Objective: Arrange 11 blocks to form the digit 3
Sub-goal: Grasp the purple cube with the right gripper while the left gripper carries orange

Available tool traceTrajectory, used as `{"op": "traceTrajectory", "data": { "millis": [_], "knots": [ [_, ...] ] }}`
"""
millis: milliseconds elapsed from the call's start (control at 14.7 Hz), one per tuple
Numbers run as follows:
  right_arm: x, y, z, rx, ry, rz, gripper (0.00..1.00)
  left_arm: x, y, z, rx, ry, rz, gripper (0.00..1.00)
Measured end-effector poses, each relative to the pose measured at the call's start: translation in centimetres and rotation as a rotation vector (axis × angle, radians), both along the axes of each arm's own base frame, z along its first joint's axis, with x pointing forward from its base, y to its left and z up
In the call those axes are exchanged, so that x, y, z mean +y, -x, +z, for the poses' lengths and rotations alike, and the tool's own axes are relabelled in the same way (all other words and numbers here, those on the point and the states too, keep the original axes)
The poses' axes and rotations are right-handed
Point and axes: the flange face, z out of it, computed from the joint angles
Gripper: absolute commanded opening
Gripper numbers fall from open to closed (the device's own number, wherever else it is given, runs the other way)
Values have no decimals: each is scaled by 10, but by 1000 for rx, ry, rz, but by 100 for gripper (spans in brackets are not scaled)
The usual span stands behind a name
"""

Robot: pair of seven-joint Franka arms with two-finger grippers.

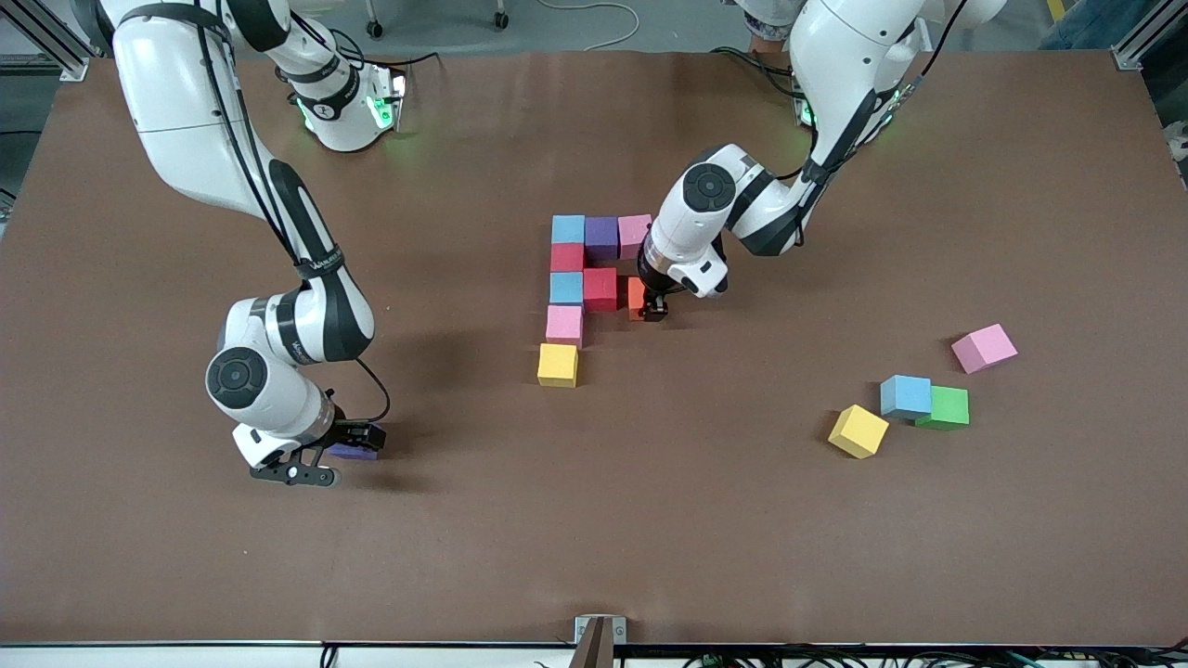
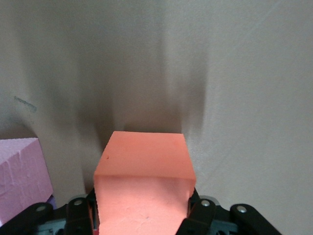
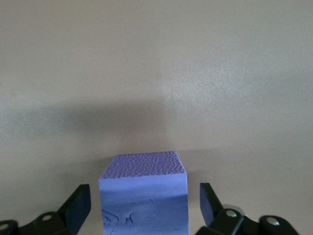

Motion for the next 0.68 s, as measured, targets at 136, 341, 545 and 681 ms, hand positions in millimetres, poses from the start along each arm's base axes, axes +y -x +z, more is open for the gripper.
{"op": "traceTrajectory", "data": {
  "millis": [136, 341, 545, 681],
  "knots": [
    [1, 1, -4, 6, 1, 1, 11, 0, 2, -2, -3, 3, -3, 16],
    [8, 2, -3, 5, -3, 11, 0, 0, 3, -2, -4, 3, -5, 16],
    [32, 7, -4, 10, -7, 37, 0, -4, 8, -2, -3, 7, -15, 16],
    [54, 12, -3, 11, -13, -20, 0, -7, 10, -1, -5, 10, -19, 16]
  ]
}}
